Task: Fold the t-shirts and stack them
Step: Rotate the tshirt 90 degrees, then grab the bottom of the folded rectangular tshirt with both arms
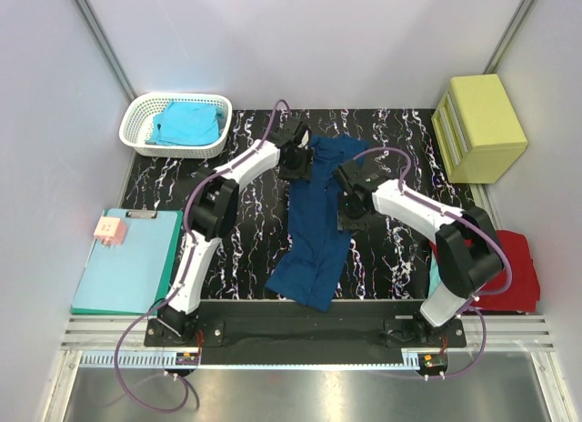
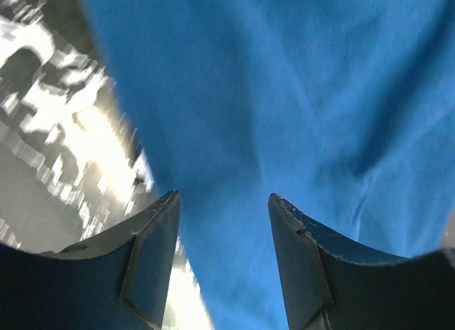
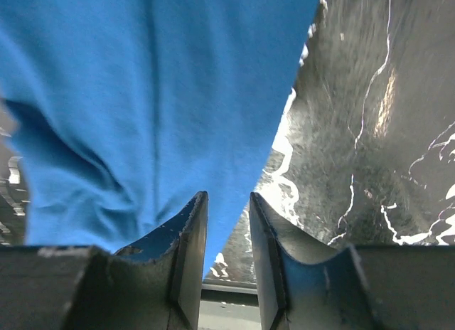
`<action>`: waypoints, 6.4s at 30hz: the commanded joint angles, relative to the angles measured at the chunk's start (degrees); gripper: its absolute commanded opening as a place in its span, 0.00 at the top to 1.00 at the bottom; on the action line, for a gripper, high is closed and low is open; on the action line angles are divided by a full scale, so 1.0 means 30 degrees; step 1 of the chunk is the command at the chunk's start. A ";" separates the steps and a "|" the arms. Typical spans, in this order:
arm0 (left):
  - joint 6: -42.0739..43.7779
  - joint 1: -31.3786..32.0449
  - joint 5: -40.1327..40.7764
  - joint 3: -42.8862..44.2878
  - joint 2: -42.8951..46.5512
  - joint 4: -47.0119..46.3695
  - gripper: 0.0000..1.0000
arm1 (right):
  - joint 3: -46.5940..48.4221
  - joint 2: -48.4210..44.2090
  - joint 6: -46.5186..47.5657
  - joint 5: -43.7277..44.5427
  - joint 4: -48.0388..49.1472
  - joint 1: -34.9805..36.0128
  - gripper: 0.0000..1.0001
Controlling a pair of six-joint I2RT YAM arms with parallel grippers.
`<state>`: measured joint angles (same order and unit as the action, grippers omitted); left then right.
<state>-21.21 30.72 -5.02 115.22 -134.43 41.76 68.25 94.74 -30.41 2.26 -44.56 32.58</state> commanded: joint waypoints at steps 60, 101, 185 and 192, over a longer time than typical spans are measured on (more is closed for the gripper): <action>-0.0135 0.2758 0.6587 -0.8926 1.4424 -0.2316 0.01 | 0.0222 -0.3804 -0.1463 0.7534 -0.0938 0.1269 0.64; -0.4822 0.5785 0.4778 -2.5339 2.3042 -0.5306 0.02 | -0.8158 -0.4858 -0.9547 0.3727 0.8174 0.7948 0.61; -0.8661 1.0619 0.4953 -2.6863 2.1666 -0.6771 0.10 | -0.6577 -0.3280 -1.3270 0.7245 0.2986 1.2197 0.59; -0.8779 1.0649 0.4836 -2.7215 2.1578 -0.6859 0.10 | -0.7835 -0.3044 -1.4235 0.6307 0.3220 1.2227 0.59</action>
<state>-46.63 62.26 8.23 33.50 -69.67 22.70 46.59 85.58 -71.50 22.15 -35.73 68.64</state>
